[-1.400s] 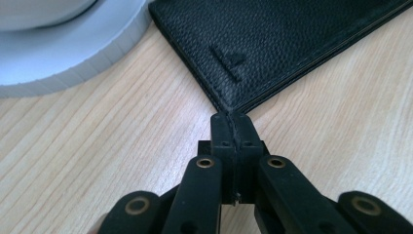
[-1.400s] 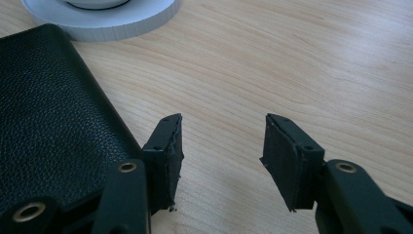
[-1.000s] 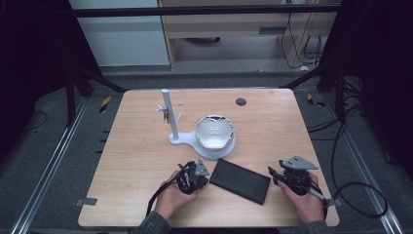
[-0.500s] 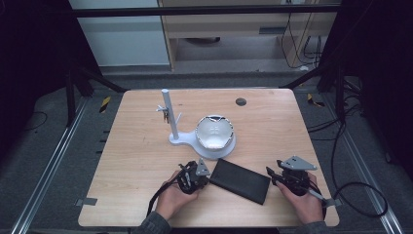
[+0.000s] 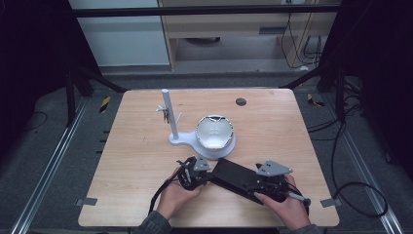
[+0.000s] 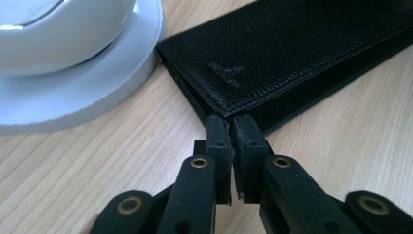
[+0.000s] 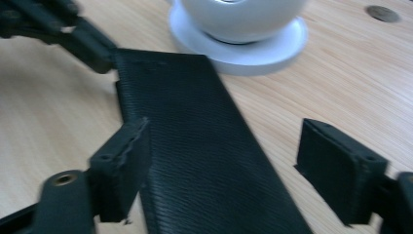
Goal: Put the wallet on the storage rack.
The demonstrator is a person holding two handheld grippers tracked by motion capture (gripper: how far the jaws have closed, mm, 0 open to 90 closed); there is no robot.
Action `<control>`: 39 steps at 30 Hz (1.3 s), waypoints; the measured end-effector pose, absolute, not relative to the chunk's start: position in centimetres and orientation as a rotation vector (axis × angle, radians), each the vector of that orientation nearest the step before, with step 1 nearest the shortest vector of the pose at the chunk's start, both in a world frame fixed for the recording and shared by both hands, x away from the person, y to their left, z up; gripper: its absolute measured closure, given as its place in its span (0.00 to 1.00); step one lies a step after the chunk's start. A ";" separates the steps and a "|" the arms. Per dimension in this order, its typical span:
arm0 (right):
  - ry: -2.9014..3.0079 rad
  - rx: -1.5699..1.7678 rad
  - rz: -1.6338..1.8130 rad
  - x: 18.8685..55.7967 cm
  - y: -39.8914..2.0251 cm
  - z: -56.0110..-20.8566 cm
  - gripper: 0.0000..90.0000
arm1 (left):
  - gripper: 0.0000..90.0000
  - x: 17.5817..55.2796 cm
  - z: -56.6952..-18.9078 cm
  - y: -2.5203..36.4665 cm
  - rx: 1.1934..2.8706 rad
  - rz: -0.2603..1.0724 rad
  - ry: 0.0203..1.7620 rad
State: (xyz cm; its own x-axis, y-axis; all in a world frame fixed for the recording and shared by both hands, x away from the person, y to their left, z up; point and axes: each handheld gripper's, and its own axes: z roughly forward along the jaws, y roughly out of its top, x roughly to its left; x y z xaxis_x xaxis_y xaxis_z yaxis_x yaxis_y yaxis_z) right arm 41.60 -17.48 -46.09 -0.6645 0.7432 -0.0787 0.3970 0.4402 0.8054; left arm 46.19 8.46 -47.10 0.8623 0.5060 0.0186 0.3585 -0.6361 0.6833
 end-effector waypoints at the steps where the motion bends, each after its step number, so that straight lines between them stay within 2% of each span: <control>1: 2.280 0.955 1.100 41.6 -17.1 -46.1 0.18 | 0.94 46.3 -47.1 8.3 2.326 0.274 0.617; 7: 2.342 0.924 1.002 42.0 -15.3 -46.7 0.15 | 0.93 46.8 -46.4 8.1 2.303 0.260 0.608; 19: 2.434 0.857 0.823 43.1 -13.5 -46.5 0.28 | 0.93 47.9 -46.2 7.4 2.305 0.232 0.616; 39: 2.463 0.836 0.736 44.2 -13.4 -46.6 0.36 | 0.92 48.1 -45.4 7.3 2.301 0.227 0.613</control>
